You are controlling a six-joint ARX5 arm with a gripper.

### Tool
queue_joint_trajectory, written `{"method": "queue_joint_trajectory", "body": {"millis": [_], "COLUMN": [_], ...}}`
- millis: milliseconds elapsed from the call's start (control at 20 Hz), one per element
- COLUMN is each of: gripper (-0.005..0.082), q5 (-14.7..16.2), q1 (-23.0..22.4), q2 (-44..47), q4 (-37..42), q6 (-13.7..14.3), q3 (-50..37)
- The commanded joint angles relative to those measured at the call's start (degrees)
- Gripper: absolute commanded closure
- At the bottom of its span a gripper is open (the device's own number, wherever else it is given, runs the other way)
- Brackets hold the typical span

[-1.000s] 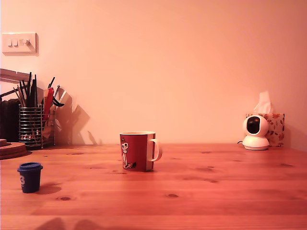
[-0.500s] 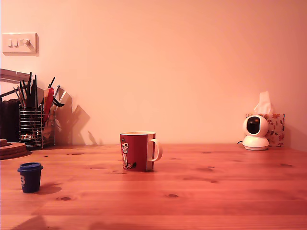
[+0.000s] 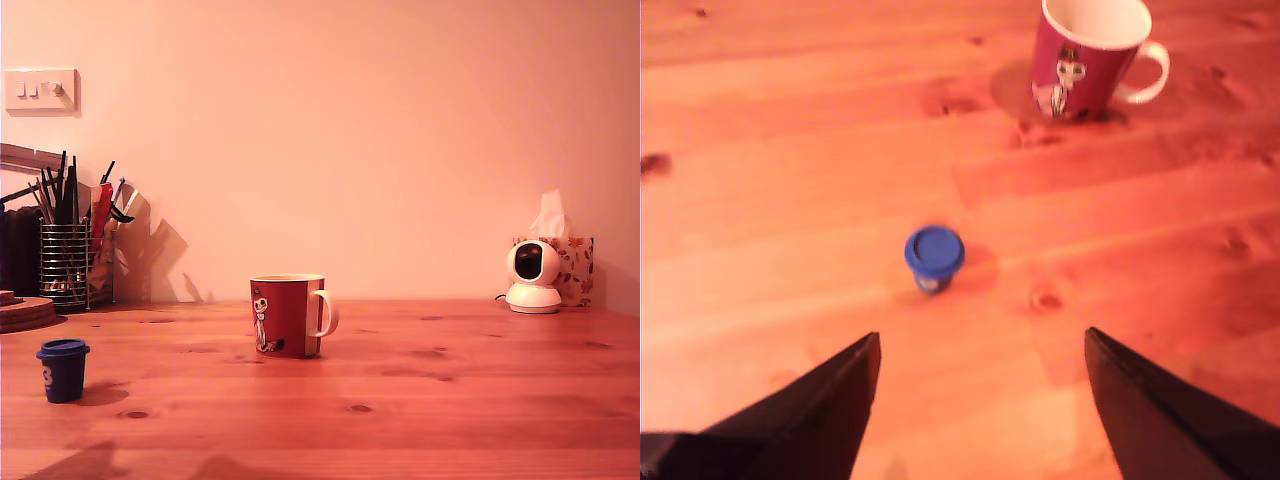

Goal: Pick up the coffee capsules on the table and drop them inside the coffee cup

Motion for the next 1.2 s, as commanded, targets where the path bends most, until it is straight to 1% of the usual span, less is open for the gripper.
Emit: {"method": "queue_joint_trajectory", "body": {"millis": [0, 150, 250, 400, 500, 650, 750, 850, 1000, 1050, 1150], "gripper": [0.0185, 0.0185, 0.0185, 0.0185, 0.0185, 0.0185, 0.0185, 0.0185, 0.0185, 0.0185, 0.0185], "q5": [-0.81, -1.46, -1.44, -1.53, -1.66, -2.64, -2.54, -2.36, -2.43, -2.40, -2.38], "q1": [-0.17, -0.17, -0.20, -1.16, -1.79, -2.43, -2.43, -2.62, -3.54, -3.56, -3.54], "q2": [0.90, 1.40, 1.62, 1.62, 1.66, 1.95, 2.75, 4.37, 7.06, 8.07, 10.43], "q4": [2.01, 6.27, 8.39, 11.72, 13.49, 17.33, 21.81, 23.91, 27.78, 28.63, 31.19], "q6": [-0.20, -1.64, -3.28, -3.41, -2.58, -1.92, -1.88, -1.86, 0.72, 0.87, 2.75], "q3": [-2.05, -4.74, -6.93, -9.75, -10.80, -12.41, -14.58, -15.96, -18.21, -18.69, -19.08]}}
